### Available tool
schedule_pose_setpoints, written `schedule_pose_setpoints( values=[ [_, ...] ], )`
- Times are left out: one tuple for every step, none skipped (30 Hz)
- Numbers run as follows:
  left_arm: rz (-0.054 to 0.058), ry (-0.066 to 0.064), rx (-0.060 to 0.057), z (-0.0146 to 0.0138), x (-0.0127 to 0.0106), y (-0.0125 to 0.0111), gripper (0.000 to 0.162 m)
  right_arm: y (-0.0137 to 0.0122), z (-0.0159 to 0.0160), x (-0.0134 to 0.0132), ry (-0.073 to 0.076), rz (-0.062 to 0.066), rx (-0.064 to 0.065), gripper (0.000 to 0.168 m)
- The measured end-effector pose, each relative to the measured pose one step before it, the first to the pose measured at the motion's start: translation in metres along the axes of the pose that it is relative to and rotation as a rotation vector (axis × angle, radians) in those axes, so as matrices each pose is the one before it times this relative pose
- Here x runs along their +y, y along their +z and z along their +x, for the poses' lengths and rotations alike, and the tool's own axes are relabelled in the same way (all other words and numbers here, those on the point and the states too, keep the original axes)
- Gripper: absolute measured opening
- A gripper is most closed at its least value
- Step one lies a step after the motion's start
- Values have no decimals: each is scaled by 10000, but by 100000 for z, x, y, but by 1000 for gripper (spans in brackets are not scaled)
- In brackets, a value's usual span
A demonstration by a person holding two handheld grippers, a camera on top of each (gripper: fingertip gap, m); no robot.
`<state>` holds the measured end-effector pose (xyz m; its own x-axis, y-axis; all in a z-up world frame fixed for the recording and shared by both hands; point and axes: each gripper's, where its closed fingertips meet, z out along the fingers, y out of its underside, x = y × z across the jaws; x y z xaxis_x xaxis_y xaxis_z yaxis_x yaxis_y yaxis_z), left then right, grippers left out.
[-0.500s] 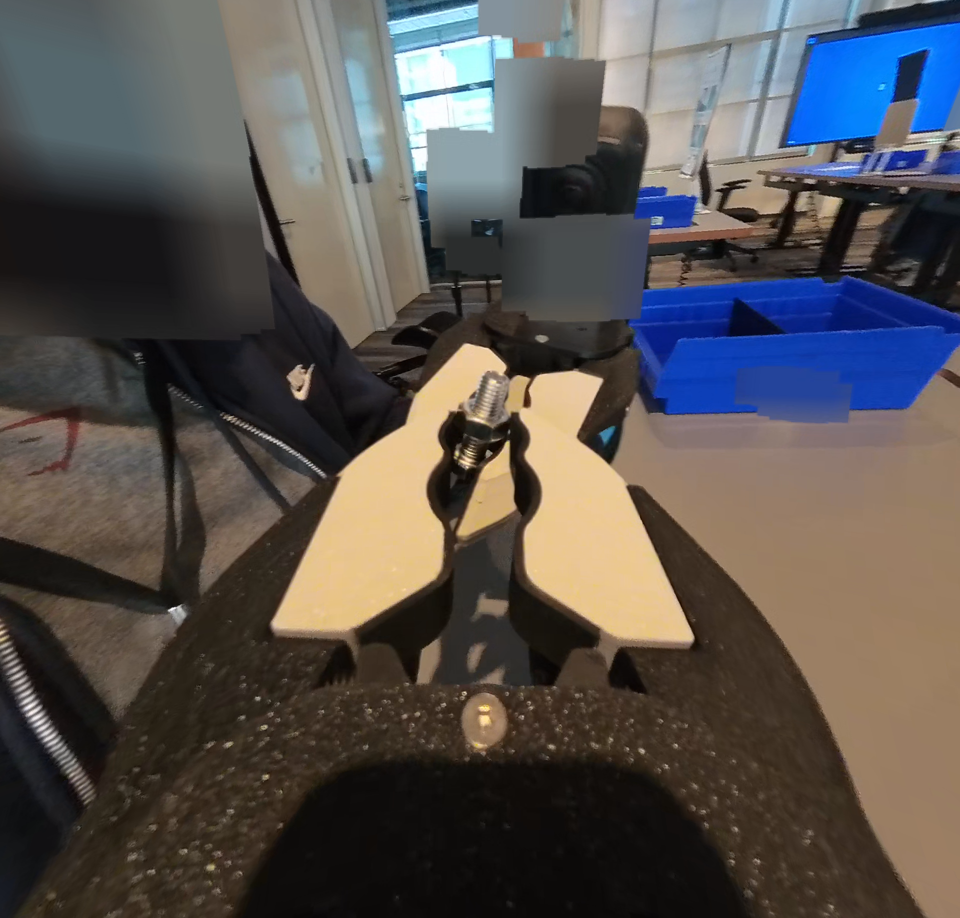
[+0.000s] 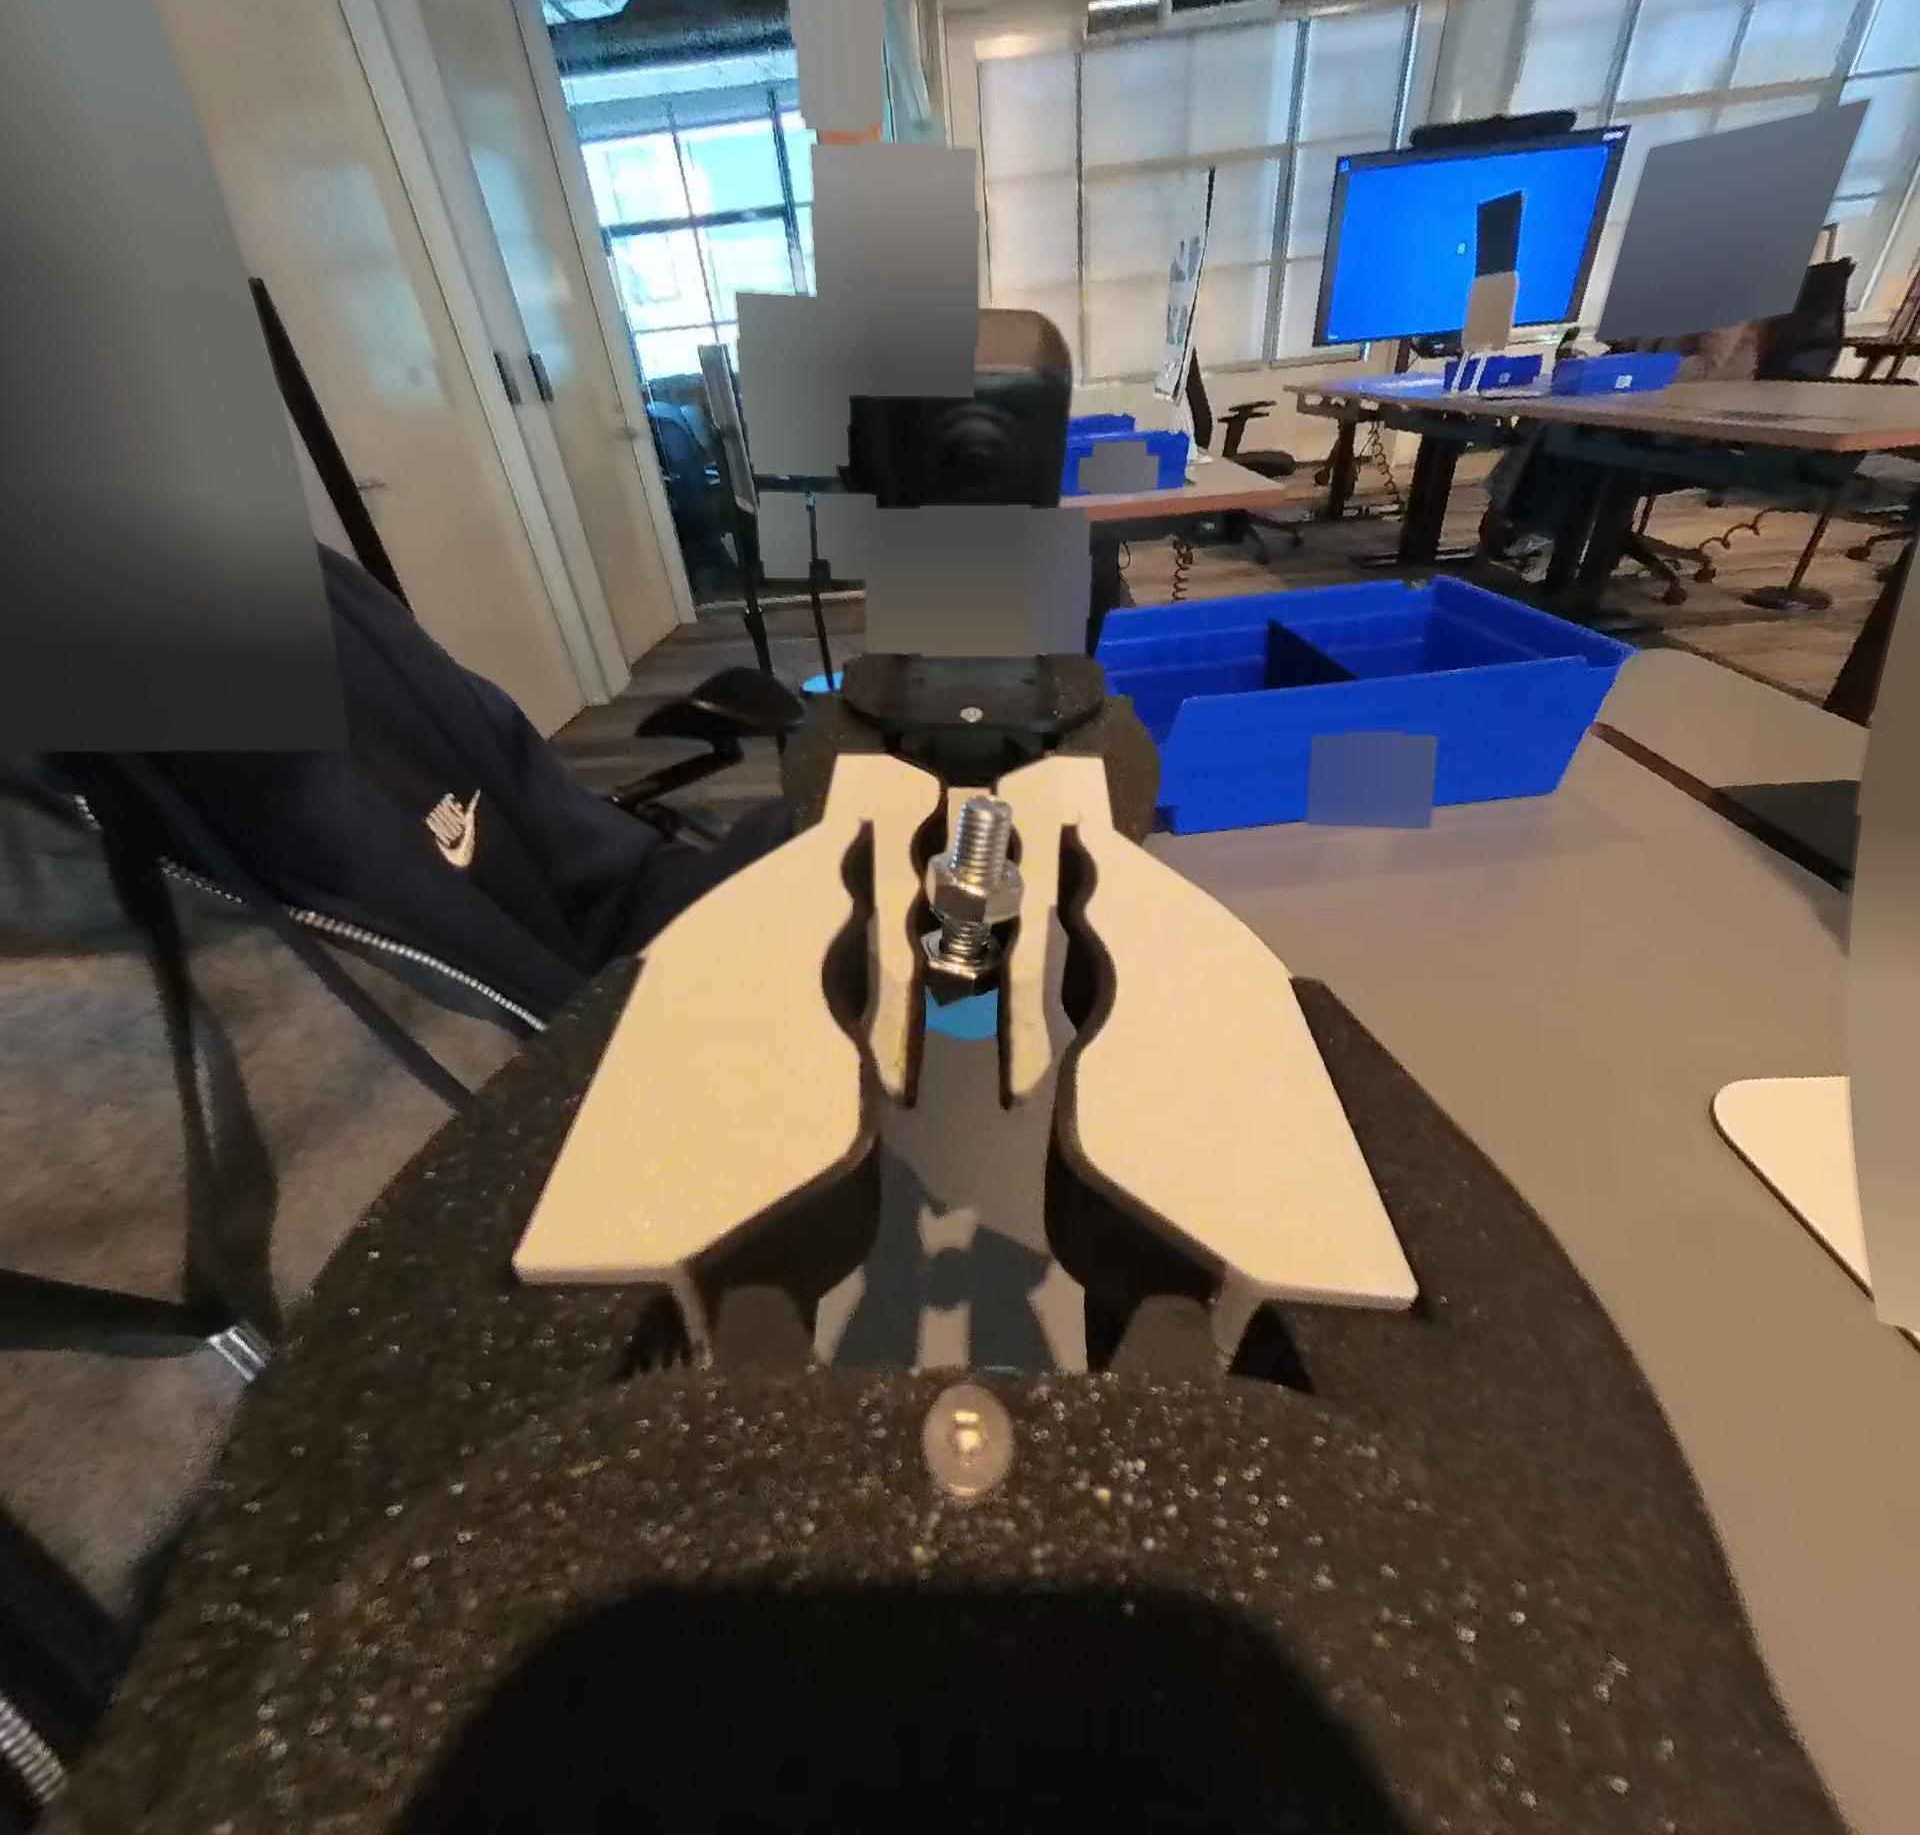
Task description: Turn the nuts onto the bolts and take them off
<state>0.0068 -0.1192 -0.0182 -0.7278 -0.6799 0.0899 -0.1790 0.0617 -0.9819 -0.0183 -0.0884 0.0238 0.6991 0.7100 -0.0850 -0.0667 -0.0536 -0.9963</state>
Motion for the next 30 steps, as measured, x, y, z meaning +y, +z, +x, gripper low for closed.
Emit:
schedule_pose_setpoints(
  values=[
    [-26, -3, 67, 86, 46, 26, 16, -17, 9, 298, -56, -168, -36, 33],
    [-45, 18, 87, 150, 68, 57, 15, 24, -16, 218, -45, -115, -37, 30],
    [-69, 26, 119, 210, 103, 86, 16, 33, -82, 43, -3, -3, -73, 30],
    [-60, 26, 80, 165, 88, 114, 16, 46, -126, -17, 44, 48, -119, 29],
    [-39, 30, 21, 73, 66, 88, 16, 65, -77, 36, 44, 6, -88, 26],
    [-14, 4, 10, 31, 27, 65, 16, 86, -20, 177, 4, -77, -34, 23],
    [2, -18, 18, 29, -4, 7, 16, 105, -29, 260, -21, -141, -31, 21],
    [-5, -14, 11, -4, 16, -18, 16, 128, -87, 250, -22, -142, -49, 19],
    [-24, -8, 40, 57, 42, -16, 16, 123, -69, 128, -12, -80, -31, 18],
    [-17, -21, 40, 50, 37, 4, 16, 73, -23, 46, -6, -30, 2, 19],
    [-1, -24, 22, 22, 17, 8, 16, 52, 12, 29, -7, -17, 7, 18],
    [3, -33, -27, -64, 20, 10, 15, 17, 58, 19, -4, -16, 41, 18],
    [17, -54, -64, -144, 5, -20, 16, 0, 125, 14, -16, -19, 98, 18],
    [35, -81, -58, -153, -14, -1, 16, -12, 150, 16, -49, -17, 132, 18],
    [22, -91, 7, -44, 9, 15, 16, -14, 101, 12, -72, -21, 104, 18],
    [4, -66, 40, 28, 30, 41, 16, -11, 34, 39, -66, -27, 49, 18],
    [31, -24, -12, -29, -24, 23, 16, 5, 26, 7, -55, 5, 44, 18],
    [48, -4, -57, -83, -59, 5, 16, -18, 55, -41, -39, 52, 64, 18],
    [23, -28, -51, -96, -35, 5, 16, -24, 84, -25, -18, 62, 64, 18],
    [36, -49, -44, -103, -26, 18, 16, -44, 87, -28, -7, 63, 56, 17],
    [47, -58, -52, -94, -39, 27, 16, -71, 83, -9, 1, 73, 50, 17],
    [22, -42, -41, -64, -10, 53, 16, -86, 68, 1, 7, 73, 41, 17],
    [14, -26, -43, -56, -7, 54, 16, -86, 33, 11, -1, 73, 42, 17],
    [13, -16, -46, -53, -5, 54, 17, -114, 19, 17, -17, 86, 69, 17],
    [-15, 2, 4, 25, 38, 80, 19, -150, 12, 33, -11, 97, 87, 17],
    [-46, 12, 16, 67, 77, 94, 21, -217, 32, 69, 15, 114, 94, 17],
    [-20, 19, -60, -42, 33, 104, 23, -275, 99, 45, 36, 144, 114, 17],
    [1, 28, -44, -14, 20, 106, 26, -290, 110, 3, 48, 155, 97, 17],
    [17, 13, -17, 30, -28, 92, 28, -254, 99, -80, 35, 152, 45, 17],
    [29, -5, -40, -38, -27, 81, 29, -219, 69, -190, 5, 149, 27, 17]
  ],
)
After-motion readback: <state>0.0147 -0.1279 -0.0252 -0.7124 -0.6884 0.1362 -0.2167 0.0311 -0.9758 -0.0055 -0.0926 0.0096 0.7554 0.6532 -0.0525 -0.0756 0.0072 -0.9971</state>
